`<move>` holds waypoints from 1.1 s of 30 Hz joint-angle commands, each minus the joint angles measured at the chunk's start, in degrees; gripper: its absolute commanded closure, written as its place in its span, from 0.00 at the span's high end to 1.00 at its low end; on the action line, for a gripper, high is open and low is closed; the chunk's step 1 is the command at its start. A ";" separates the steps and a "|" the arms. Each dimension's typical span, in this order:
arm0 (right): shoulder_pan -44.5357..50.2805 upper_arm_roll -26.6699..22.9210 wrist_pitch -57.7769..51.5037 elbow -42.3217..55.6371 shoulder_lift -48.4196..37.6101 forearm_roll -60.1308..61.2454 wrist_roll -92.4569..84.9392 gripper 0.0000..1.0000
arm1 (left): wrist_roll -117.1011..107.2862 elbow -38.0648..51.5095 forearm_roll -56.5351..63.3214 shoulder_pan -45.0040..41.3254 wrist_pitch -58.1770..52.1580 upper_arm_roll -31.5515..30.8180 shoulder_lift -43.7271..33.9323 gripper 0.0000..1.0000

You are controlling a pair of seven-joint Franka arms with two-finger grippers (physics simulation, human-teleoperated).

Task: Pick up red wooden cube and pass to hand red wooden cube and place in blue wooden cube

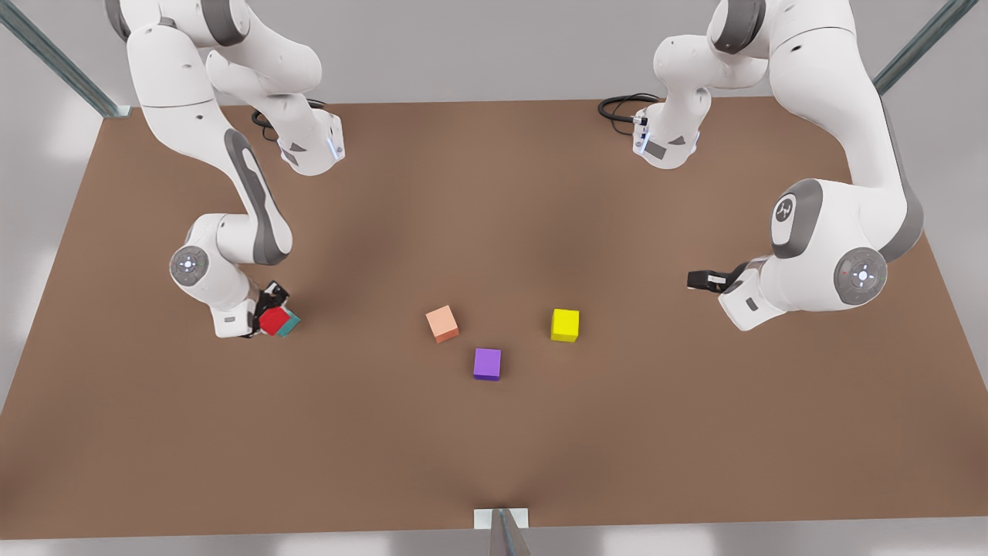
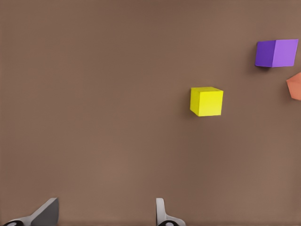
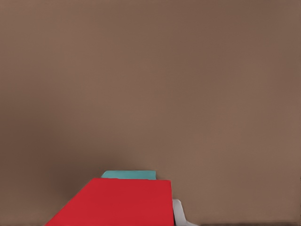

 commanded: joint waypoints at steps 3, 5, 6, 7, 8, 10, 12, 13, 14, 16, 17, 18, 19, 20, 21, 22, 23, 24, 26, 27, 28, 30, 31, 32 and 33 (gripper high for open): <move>-0.09 0.00 0.75 -0.20 0.44 0.13 6.30 1.00 | -1.59 0.03 0.03 -0.01 -0.13 -0.03 0.02 1.00; 0.00 0.00 0.75 -0.20 0.53 0.21 6.39 1.00 | -1.59 0.03 0.03 -0.01 -0.13 0.06 0.02 1.00; 0.08 0.00 0.75 -0.20 0.53 0.21 6.48 1.00 | -1.59 0.03 0.03 -0.01 -0.31 -0.03 -0.07 1.00; 0.08 0.00 0.66 -0.20 0.53 0.21 6.48 0.99 | -1.59 0.03 0.03 -0.01 -0.40 0.06 -0.07 1.00; 0.08 0.09 0.66 -0.20 0.53 0.21 6.57 0.99 | -1.59 0.03 0.03 0.08 -0.40 0.06 -0.07 1.00; 0.08 0.09 0.66 0.15 1.23 0.30 6.66 1.00 | -1.59 0.03 0.03 0.08 -0.40 0.06 -0.07 1.00; 0.00 0.09 0.66 0.15 1.49 0.39 6.66 1.00 | -1.59 0.03 0.03 0.08 -0.40 0.06 -0.07 1.00; -0.09 0.01 0.66 0.24 1.85 0.48 6.57 1.00 | -1.59 0.03 0.03 -0.01 -0.40 -0.03 -0.07 1.00; -0.09 0.00 0.75 0.33 1.93 0.48 6.57 1.00 | -1.67 0.03 0.03 0.08 -0.40 0.06 0.02 1.00; -0.09 0.00 0.75 0.33 1.93 0.48 6.57 1.00 | -1.59 0.03 0.03 -0.01 -0.40 -0.02 0.02 1.00; -0.09 0.00 0.75 0.33 2.28 0.48 6.57 1.00 | -1.59 0.03 0.03 0.08 -0.40 0.06 0.02 1.00; -0.09 0.00 0.75 0.33 2.29 0.48 6.57 1.00 | -1.59 0.03 0.03 0.08 -0.40 -0.03 0.19 1.00; -0.09 0.00 0.75 0.42 2.20 0.48 6.48 1.00 | -1.59 0.03 0.03 0.08 -0.40 0.06 0.28 1.00; -0.09 0.00 0.75 0.42 2.20 0.48 6.39 1.00 | -1.59 0.03 0.03 0.08 -0.40 -0.03 0.28 1.00; -0.09 0.00 0.66 0.42 1.93 0.48 6.39 1.00 | -1.59 0.03 0.03 0.08 -0.40 -0.02 0.28 1.00; -0.09 0.00 0.31 0.42 1.58 0.48 6.22 1.00 | -1.59 0.03 0.03 0.08 -0.40 -0.02 0.28 1.00; -0.09 0.00 0.04 0.42 1.41 0.48 6.22 1.00 | -1.59 0.03 0.03 0.08 -0.40 0.06 0.28 1.00; -0.09 0.00 -0.13 0.42 1.23 0.48 6.13 1.00 | -1.59 0.03 0.03 0.08 -0.40 0.06 0.28 1.00; -0.09 0.00 -0.74 0.42 0.79 0.48 6.13 1.00 | -1.59 0.03 0.03 0.08 -0.40 0.06 0.28 1.00; -0.09 0.00 -1.01 0.51 0.53 0.48 6.04 1.00 | -1.59 0.03 0.03 0.08 -0.40 0.06 0.28 1.00; -0.09 0.00 -1.01 0.51 0.35 0.48 6.13 1.00 | -1.67 0.11 0.03 0.08 -0.40 0.06 0.28 1.00; -0.09 0.00 -1.80 0.51 -0.26 0.48 6.13 1.00 | -1.59 0.11 0.03 0.08 -0.40 0.06 0.28 1.00; -0.09 0.00 -2.42 0.59 -0.79 0.48 6.13 1.00 | -1.59 0.11 0.03 0.08 -0.40 0.06 0.28 1.00; -0.09 0.00 -3.64 1.03 -1.14 0.48 6.22 1.00 | -1.67 0.03 0.03 0.08 -0.40 0.06 0.28 1.00; -0.09 0.00 -5.31 1.82 -1.58 0.48 6.39 1.00 | -1.67 0.03 0.03 0.08 -0.40 0.06 0.28 1.00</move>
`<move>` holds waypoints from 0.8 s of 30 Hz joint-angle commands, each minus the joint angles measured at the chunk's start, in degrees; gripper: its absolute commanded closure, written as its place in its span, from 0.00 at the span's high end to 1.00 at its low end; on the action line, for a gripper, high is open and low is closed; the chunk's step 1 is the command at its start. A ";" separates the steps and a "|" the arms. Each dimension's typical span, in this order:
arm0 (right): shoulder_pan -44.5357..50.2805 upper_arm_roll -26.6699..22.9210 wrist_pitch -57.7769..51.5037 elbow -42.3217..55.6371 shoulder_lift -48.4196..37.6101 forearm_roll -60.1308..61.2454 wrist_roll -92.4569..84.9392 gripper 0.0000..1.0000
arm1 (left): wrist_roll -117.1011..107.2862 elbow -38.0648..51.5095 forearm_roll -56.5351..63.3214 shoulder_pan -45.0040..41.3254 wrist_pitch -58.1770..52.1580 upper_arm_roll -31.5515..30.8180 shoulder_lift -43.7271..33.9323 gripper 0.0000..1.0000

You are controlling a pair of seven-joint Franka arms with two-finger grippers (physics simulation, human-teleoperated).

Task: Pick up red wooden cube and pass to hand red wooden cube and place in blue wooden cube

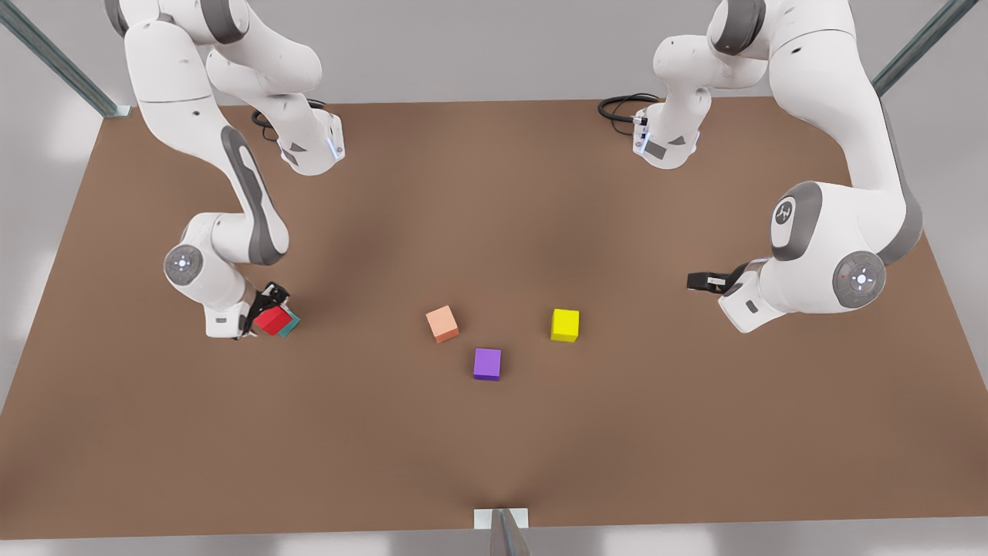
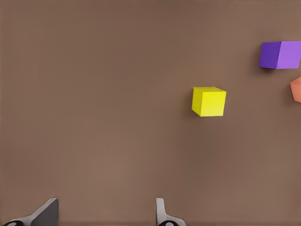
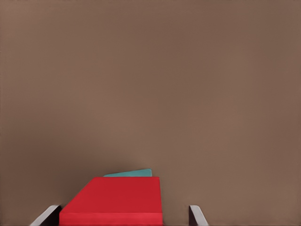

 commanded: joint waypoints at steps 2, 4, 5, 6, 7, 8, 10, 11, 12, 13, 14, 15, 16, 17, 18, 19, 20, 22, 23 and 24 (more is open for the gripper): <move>0.00 0.00 -7.19 1.50 -1.69 0.11 -0.21 1.00 | -0.31 0.02 0.03 0.00 -0.03 -0.01 -0.07 1.00; 0.09 0.00 -11.85 2.38 -3.98 0.11 1.90 1.00 | -0.31 0.02 0.03 0.00 -0.03 -0.01 -0.07 1.00; 0.09 0.00 -13.96 2.90 -4.86 0.11 4.09 1.00 | -0.31 0.02 0.03 0.00 -0.03 -0.01 -0.07 1.00; 0.17 0.09 -20.53 6.32 -5.12 0.28 10.23 1.00 | -0.31 0.02 0.03 0.00 -0.03 -0.01 -0.07 1.00; 0.44 0.18 -26.35 9.93 -5.03 0.37 17.44 1.00 | -0.31 0.02 0.03 0.00 -0.03 -0.01 -0.07 1.00; 0.96 0.44 -32.41 16.24 -2.59 0.46 28.41 1.00 | -0.31 0.10 0.64 -0.09 -0.03 -0.01 -0.07 1.00; 1.58 0.53 -43.14 32.86 6.12 0.63 37.49 1.00 | -0.31 0.02 2.14 -0.35 -0.03 -0.09 -0.16 1.00; 1.84 0.44 -45.96 41.47 10.16 1.51 42.57 1.00 | -0.31 0.10 2.14 -0.35 -0.03 -0.09 -0.25 1.00; 1.58 0.00 -46.22 44.73 12.10 1.34 51.44 1.00 | -0.31 0.10 2.14 -0.35 -0.03 -0.09 -0.25 1.00; 1.41 -0.18 -46.31 46.23 12.54 -0.06 60.50 1.00 | -0.31 0.10 2.14 -0.26 -0.03 -0.09 -0.25 1.00; 1.32 0.00 -47.01 46.76 12.03 -3.56 61.84 1.00 | -0.31 0.10 2.14 -0.18 -0.03 -0.09 -0.25 1.00; 2.72 0.35 -53.94 51.06 11.23 -8.59 60.70 1.00 | -0.22 0.10 2.14 -0.17 -0.03 -0.09 -0.25 1.00; 3.16 0.70 -62.39 55.20 9.74 -8.07 60.61 1.00 | -0.22 0.10 2.14 -0.17 -0.12 -0.09 -0.25 1.00; 5.45 0.79 -63.89 54.24 6.05 -8.86 61.14 1.00 | -0.22 0.10 2.14 -0.26 -0.12 -0.09 -0.16 1.00; 5.45 0.79 -63.80 51.00 2.11 -8.68 61.40 1.00 | -0.22 0.02 2.14 -0.26 -0.38 -0.09 -0.16 1.00; 5.45 0.79 -63.80 48.00 -1.77 -8.24 61.49 1.00 | -0.22 0.10 2.14 -0.35 -0.73 -0.09 -0.16 1.00; 4.84 0.79 -63.54 45.28 -4.32 -8.16 61.49 1.00 | -0.22 0.10 2.14 -0.35 -0.73 -0.09 -0.16 1.00; 4.04 0.88 -62.66 42.20 -6.88 -5.69 61.40 1.00 | -0.31 0.10 2.14 -0.35 -0.64 -0.09 -0.16 1.00; 3.52 0.88 -62.48 41.22 -7.58 -5.52 61.41 1.00 | -0.49 0.10 2.14 -0.44 -0.73 -0.09 -0.25 1.00; 3.16 0.79 -62.48 41.22 -7.67 -5.34 61.41 1.00 | -0.49 0.10 2.14 -0.44 -0.91 -0.09 -0.33 1.00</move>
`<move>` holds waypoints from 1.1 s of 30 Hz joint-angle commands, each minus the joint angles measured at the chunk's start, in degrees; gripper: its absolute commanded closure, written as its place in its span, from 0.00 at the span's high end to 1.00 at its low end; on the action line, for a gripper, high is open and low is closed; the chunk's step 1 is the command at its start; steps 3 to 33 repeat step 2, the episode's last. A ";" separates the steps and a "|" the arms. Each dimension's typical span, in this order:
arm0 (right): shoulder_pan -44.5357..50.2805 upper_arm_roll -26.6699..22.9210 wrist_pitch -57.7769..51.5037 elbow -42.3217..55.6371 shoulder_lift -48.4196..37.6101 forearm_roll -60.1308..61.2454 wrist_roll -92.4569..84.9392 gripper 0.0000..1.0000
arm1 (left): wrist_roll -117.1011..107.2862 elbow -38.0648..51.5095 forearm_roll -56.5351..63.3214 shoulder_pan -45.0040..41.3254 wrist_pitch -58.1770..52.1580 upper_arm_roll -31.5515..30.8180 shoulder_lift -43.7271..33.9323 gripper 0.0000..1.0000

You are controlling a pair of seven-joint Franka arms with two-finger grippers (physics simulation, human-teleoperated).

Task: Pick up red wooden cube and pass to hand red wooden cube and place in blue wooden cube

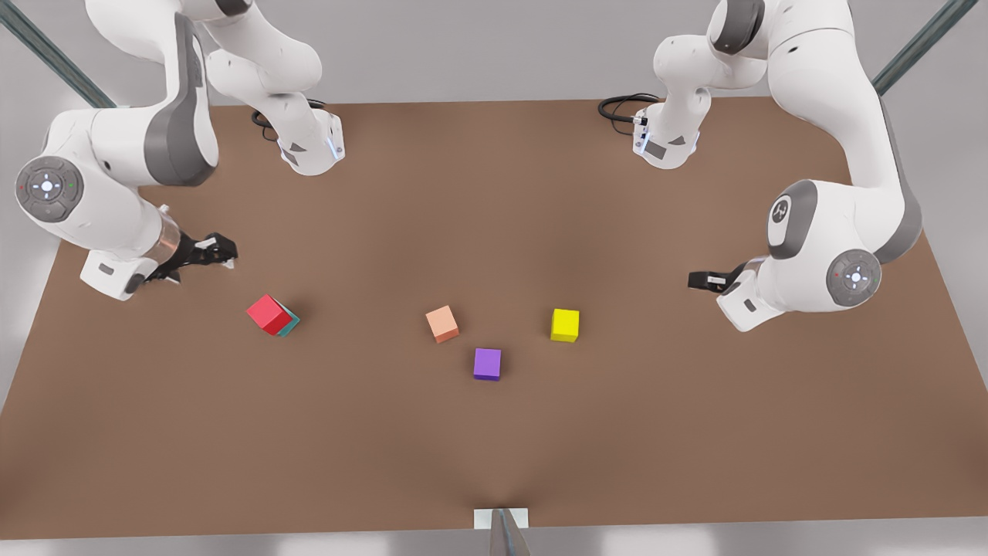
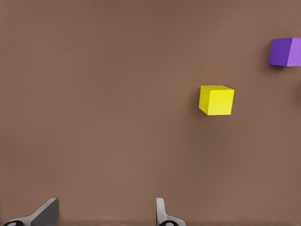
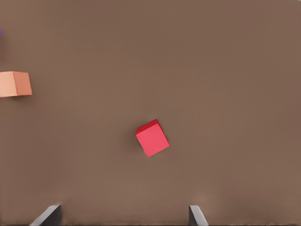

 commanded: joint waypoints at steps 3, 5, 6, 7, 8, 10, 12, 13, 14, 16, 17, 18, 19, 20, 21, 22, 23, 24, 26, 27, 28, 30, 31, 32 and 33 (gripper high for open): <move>-0.21 -0.04 -4.96 -0.43 -0.82 0.80 25.50 1.00 | -0.17 0.09 0.05 -0.01 -0.40 -0.01 -0.21 1.00; -0.21 -0.04 -4.96 -0.43 -0.82 0.80 25.50 1.00 | -0.17 0.09 0.05 -0.01 -0.40 -0.01 -0.21 1.00; -0.21 -0.04 -4.96 -0.43 -0.82 0.80 25.50 1.00 | -0.17 0.09 0.05 -0.01 -0.40 -0.01 -0.21 1.00; -0.21 -0.04 -4.96 -0.43 -0.82 0.80 25.50 1.00 | -0.17 0.09 0.05 -0.01 -0.40 -0.01 -0.21 1.00; -0.21 -0.04 -4.96 -0.43 -0.82 0.80 25.50 1.00 | -0.17 0.09 0.05 -0.01 -0.40 -0.01 -0.21 1.00; -0.21 -0.04 -4.96 -0.43 -0.82 0.80 25.50 1.00 | -0.17 0.09 0.05 -0.01 -0.40 -0.01 -0.21 1.00; -0.21 -0.04 -4.96 -0.43 -0.82 0.80 25.50 1.00 | -0.17 0.09 0.05 -0.01 -0.40 -0.01 -0.21 1.00; -0.21 -0.04 -4.96 -0.43 -0.82 0.80 25.50 1.00 | -0.17 0.09 0.05 -0.01 -0.40 -0.01 -0.21 1.00; -0.21 -0.04 -4.96 -0.43 -0.82 0.80 25.50 1.00 | -0.17 0.09 0.05 -0.01 -0.40 -0.01 -0.21 1.00; -0.21 -0.04 -4.96 -0.43 -0.82 0.80 25.50 1.00 | -0.17 0.09 0.05 -0.01 -0.40 -0.01 -0.21 1.00; -0.21 -0.04 -4.96 -0.43 -0.82 0.80 25.50 1.00 | -0.17 0.09 0.05 -0.01 -0.40 -0.01 -0.21 1.00; -0.21 -0.04 -4.96 -0.43 -0.82 0.80 25.50 1.00 | -0.17 0.09 0.05 -0.01 -0.40 -0.01 -0.21 1.00; -0.21 -0.04 -4.96 -0.43 -0.82 0.80 25.50 1.00 | -0.17 0.09 0.05 -0.01 -0.40 -0.01 -0.21 1.00; -0.21 -0.04 -4.96 -0.43 -0.82 0.80 25.50 1.00 | -0.17 0.09 0.05 -0.01 -0.40 -0.01 -0.21 1.00; -0.21 -0.04 -4.96 -0.43 -0.82 0.80 25.50 1.00 | -0.17 0.09 0.05 -0.01 -0.40 -0.01 -0.21 1.00; -0.21 -0.04 -4.96 -0.43 -0.82 0.80 25.50 1.00 | -0.17 0.09 0.05 -0.01 -0.40 -0.01 -0.21 1.00; -0.21 -0.04 -4.96 -0.43 -0.82 0.80 25.50 1.00 | -0.17 0.09 0.05 -0.01 -0.40 -0.01 -0.21 1.00; -0.21 -0.04 -4.96 -0.43 -0.82 0.80 25.50 1.00 | -0.17 0.09 0.05 -0.01 -0.40 -0.01 -0.21 1.00; -0.21 -0.04 -4.96 -0.43 -0.82 0.80 25.50 1.00 | -0.17 0.09 0.05 -0.01 -0.40 -0.01 -0.21 1.00; -0.21 -0.04 -4.96 -0.43 -0.82 0.80 25.50 1.00 | -0.17 0.09 0.05 -0.01 -0.40 -0.01 -0.21 1.00; -0.21 -0.04 -4.96 -0.43 -0.82 0.80 25.50 1.00 | -0.17 0.09 0.05 -0.01 -0.40 -0.01 -0.21 1.00; -0.21 -0.04 -4.96 -0.43 -0.82 0.80 25.50 1.00 | -0.17 0.09 0.05 -0.01 -0.40 -0.01 -0.21 1.00; -0.21 -0.04 -4.96 -0.43 -0.82 0.80 25.50 1.00 | -0.17 0.09 0.05 -0.01 -0.40 -0.01 -0.21 1.00; -0.21 -0.04 -4.96 -0.43 -0.82 0.80 25.50 1.00 | -0.17 0.09 0.05 -0.01 -0.40 -0.01 -0.21 1.00; -0.21 -0.04 -4.96 -0.43 -0.82 0.80 25.50 1.00 | -0.17 0.09 0.05 -0.01 -0.40 -0.01 -0.21 1.00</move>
